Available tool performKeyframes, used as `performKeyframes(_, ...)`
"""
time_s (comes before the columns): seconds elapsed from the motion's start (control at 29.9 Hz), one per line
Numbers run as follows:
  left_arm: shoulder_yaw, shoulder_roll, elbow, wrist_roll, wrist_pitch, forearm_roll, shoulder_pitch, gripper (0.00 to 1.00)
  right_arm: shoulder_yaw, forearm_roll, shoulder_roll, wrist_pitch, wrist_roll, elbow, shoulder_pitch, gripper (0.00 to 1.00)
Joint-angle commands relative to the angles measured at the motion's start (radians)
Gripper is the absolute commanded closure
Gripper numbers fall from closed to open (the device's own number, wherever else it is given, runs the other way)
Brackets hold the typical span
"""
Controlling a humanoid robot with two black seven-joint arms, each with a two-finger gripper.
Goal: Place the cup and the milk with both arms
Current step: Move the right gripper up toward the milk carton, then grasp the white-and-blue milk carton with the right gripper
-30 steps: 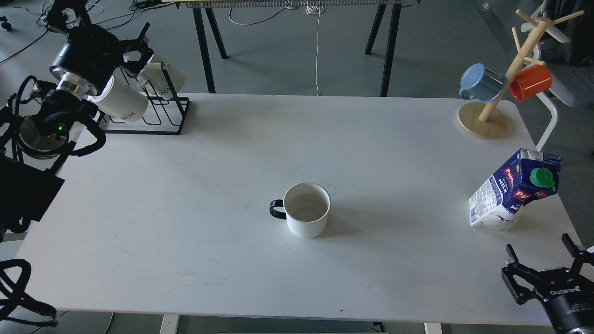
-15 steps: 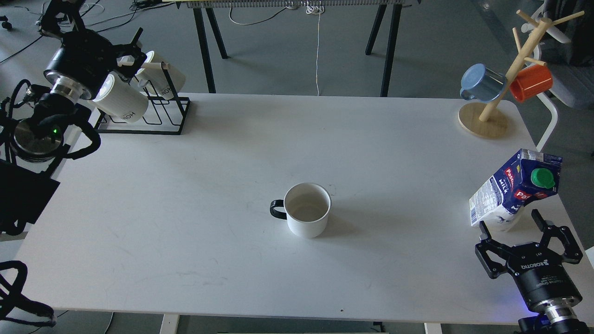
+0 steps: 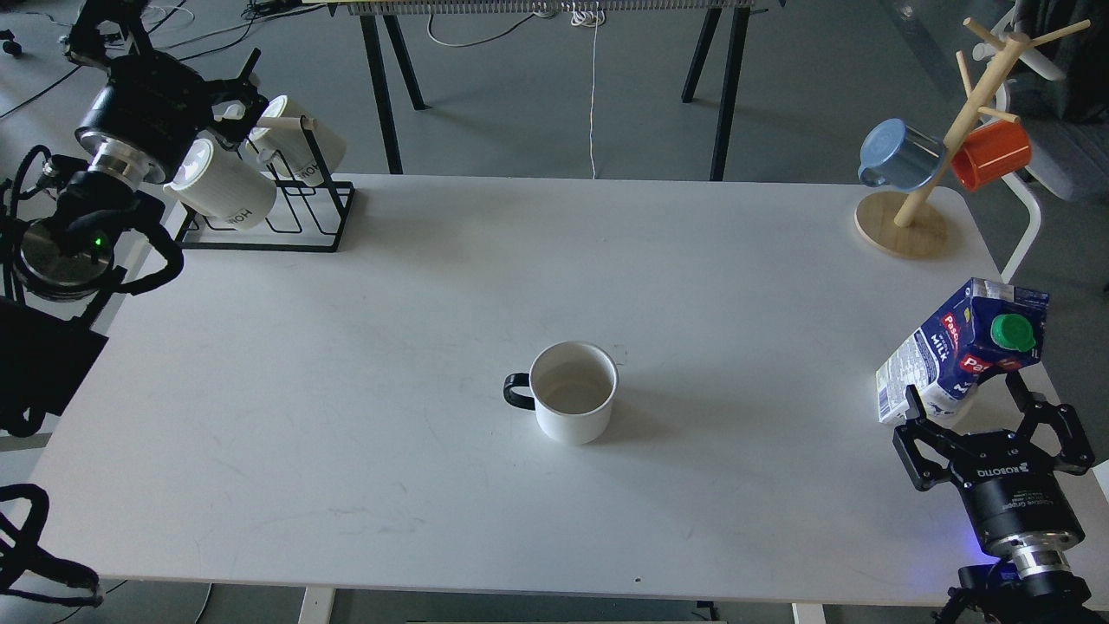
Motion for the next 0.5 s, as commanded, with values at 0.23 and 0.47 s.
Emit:
performKeyframes(0.23, 0.023, 0.036, -0.002, 0.002, 0.000, 0.000, 0.004, 0.01, 0.020, 0.000, 0.049, 0.000, -0.002, -0.051, 0.048, 0.14)
performKeyframes(0.47, 0.041, 0.048, -0.005, 0.000, 0.000, 0.001, 0.001, 0.01, 0.045, 0.000, 0.075, 0.000, -0.002, -0.074, 0.058, 0.26)
